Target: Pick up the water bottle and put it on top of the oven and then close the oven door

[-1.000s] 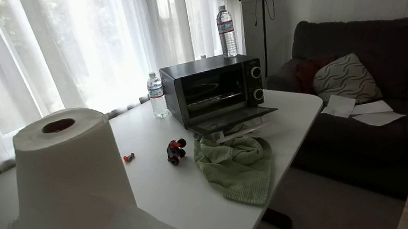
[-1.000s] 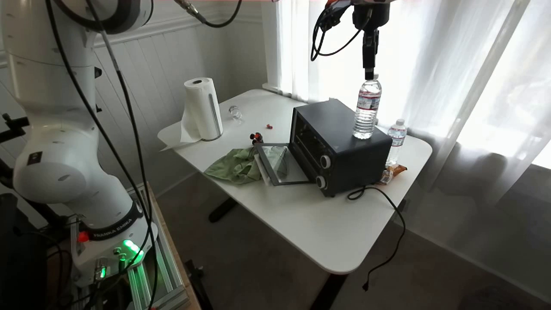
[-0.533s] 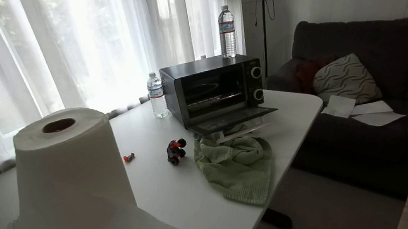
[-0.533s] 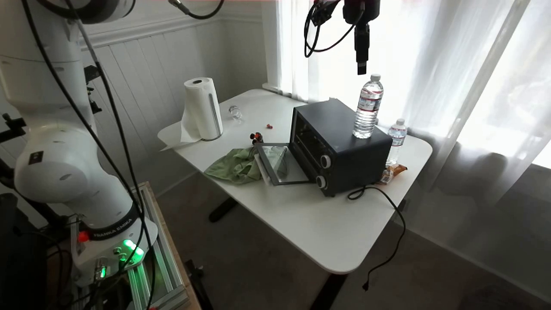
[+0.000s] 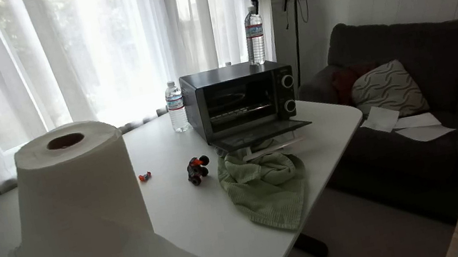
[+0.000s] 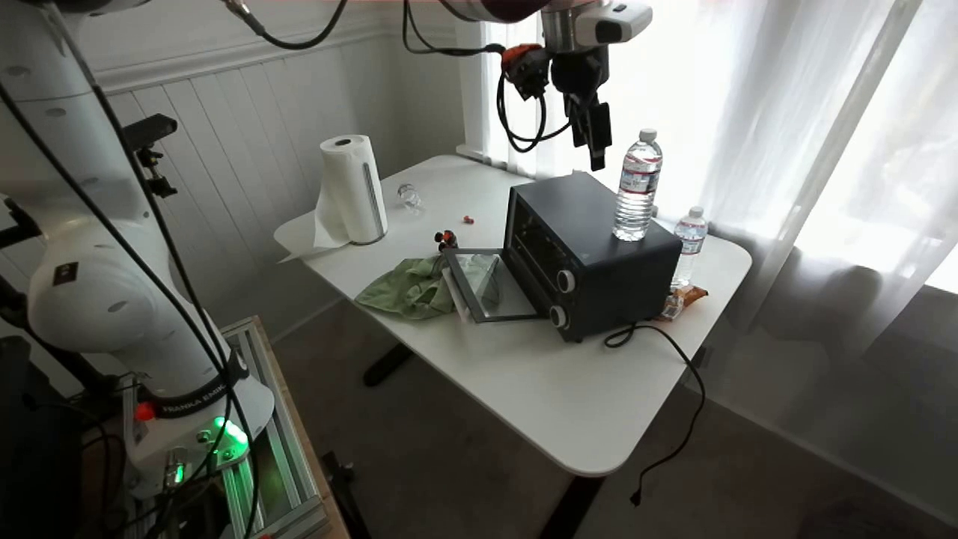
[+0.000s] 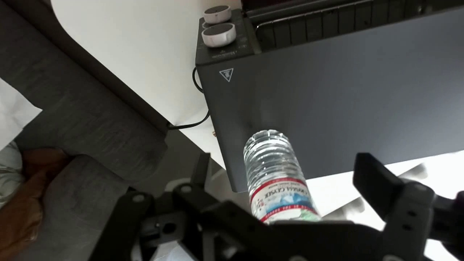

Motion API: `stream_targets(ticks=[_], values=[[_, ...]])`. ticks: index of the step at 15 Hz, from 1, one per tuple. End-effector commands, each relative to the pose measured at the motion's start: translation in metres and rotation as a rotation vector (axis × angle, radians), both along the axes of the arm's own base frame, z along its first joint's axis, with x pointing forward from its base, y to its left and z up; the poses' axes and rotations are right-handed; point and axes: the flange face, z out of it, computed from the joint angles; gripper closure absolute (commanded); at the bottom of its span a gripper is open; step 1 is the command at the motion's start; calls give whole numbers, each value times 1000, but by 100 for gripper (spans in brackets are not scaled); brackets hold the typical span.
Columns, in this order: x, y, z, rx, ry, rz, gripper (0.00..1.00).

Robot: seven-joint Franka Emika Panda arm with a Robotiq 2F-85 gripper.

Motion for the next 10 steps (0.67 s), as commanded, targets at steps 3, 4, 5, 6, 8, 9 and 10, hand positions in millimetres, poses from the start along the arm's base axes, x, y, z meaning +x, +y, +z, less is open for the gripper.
stream_targets(ticks=[3,4,5,6,8,9,10], values=[[-60,38,-28,14,-74,83,0],[-68,44,-36,14,-96,82,0],[-78,50,-44,14,-108,81,0],[-90,56,-49,13,-114,79,0],[-113,65,-68,19,-128,73,0],[-127,71,-75,20,-127,72,0],[-139,75,-86,25,-134,69,0]])
